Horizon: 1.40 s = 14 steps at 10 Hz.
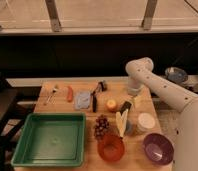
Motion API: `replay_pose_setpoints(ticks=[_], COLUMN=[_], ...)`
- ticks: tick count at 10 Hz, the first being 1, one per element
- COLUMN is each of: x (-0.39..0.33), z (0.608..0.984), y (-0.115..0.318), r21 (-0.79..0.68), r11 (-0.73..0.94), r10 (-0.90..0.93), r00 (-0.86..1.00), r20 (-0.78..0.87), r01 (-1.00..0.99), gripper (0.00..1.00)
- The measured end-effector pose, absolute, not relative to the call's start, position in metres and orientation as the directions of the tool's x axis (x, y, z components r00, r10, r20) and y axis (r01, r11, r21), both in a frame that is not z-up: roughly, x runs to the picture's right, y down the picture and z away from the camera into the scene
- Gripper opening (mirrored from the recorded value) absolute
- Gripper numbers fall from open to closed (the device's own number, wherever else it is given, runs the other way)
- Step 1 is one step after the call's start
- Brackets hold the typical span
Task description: Wipe red bowl with eraser
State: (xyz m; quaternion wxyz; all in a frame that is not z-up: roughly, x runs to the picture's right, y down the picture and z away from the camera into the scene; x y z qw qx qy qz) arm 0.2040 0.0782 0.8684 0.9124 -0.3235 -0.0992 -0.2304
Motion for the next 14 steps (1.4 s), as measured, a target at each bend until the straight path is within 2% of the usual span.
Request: replay_pose_setpoints(ticks=[4,9,10,14], x=[0.198,0.207,0.208,0.214], z=[0.876,0.91,0.914,0.91], y=[0.1,0.135,0.138,0.135], r21=[-0.504,-0.563,-0.571,-0.578], r11=[0.665,0.619,0.616,0.637], r10=[-0.414,-0.385,-0.377,-0.352], r00=[0.834,0.836,0.84,0.86], r20=[0.364,0.39,0.39,0.37], r01=[0.55,0.548,0.542,0.51], gripper=[0.78,0.77,0.74,0.36])
